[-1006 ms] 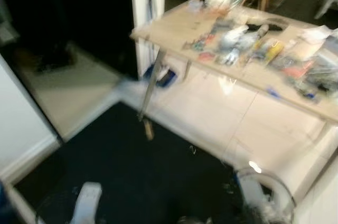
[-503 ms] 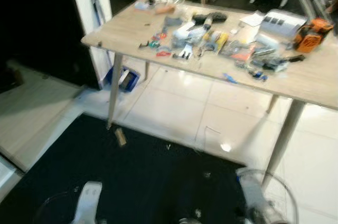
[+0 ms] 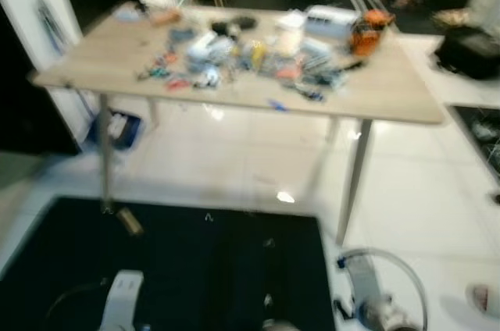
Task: Picking trash to rubbish bin
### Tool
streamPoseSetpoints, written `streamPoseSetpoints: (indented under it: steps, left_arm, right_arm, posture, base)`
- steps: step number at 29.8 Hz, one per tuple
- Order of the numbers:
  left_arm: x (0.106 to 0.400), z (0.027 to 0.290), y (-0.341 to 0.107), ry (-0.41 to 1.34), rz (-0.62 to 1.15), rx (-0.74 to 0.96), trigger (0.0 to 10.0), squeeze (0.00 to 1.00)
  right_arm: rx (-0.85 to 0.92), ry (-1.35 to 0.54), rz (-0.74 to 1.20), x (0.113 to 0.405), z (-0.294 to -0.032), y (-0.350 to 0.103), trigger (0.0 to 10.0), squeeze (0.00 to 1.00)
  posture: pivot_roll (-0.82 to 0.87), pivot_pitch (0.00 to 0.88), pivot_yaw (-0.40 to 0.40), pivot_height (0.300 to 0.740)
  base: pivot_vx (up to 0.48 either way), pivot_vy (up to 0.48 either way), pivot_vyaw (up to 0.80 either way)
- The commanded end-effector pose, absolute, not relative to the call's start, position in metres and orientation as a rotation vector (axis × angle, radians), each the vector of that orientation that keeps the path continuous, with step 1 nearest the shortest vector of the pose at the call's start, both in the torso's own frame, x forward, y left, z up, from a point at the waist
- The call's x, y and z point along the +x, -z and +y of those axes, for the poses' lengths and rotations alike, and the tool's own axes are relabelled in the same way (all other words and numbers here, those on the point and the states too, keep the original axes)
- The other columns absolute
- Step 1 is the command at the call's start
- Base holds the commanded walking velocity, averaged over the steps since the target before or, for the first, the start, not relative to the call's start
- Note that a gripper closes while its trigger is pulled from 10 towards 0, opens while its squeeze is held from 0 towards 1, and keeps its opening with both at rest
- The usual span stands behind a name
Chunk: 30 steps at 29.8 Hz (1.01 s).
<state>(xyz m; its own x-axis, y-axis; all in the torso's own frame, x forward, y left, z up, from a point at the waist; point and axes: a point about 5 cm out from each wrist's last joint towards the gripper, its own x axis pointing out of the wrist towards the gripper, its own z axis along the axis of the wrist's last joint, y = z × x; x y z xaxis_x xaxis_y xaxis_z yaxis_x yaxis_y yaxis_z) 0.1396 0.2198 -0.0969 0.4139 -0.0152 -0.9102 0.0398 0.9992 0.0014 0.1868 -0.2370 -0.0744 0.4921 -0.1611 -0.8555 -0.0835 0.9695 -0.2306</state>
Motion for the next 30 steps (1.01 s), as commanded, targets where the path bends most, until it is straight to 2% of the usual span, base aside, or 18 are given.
streamPoseSetpoints:
  steps: [1, 11, 15, 30]
  left_arm:
    - [0.1441, 0.2203, 0.0951, 0.039, 1.131, 0.032, 10.0, 0.00]
    - [0.1443, 0.2202, 0.0950, 0.041, 1.131, 0.033, 10.0, 0.00]
    - [0.1443, 0.2201, 0.0951, 0.041, 1.131, 0.033, 10.0, 0.00]
    - [0.1440, 0.2199, 0.0952, 0.049, 1.134, 0.042, 10.0, 0.00]
  right_arm:
    - [-0.250, 0.057, 1.060, 0.1864, -0.2390, 0.0741, 10.0, 0.00]
    - [-0.248, 0.060, 1.058, 0.1866, -0.2392, 0.0739, 10.0, 0.00]
    - [-0.240, 0.065, 1.057, 0.1864, -0.2392, 0.0740, 10.0, 0.00]
    - [-0.261, 0.052, 1.064, 0.1861, -0.2393, 0.0742, 10.0, 0.00]
  posture:
    - [-0.07, 0.000, 0.043, 0.740]
    - [-0.07, 0.000, 0.043, 0.740]
    - [-0.07, 0.000, 0.043, 0.740]
    - [-0.07, 0.000, 0.043, 0.740]
  base:
    - [0.000, 0.000, -0.80]
    - [0.000, 0.000, -0.80]
    - [0.000, 0.000, -0.44]
    - [0.000, 0.000, 0.00]
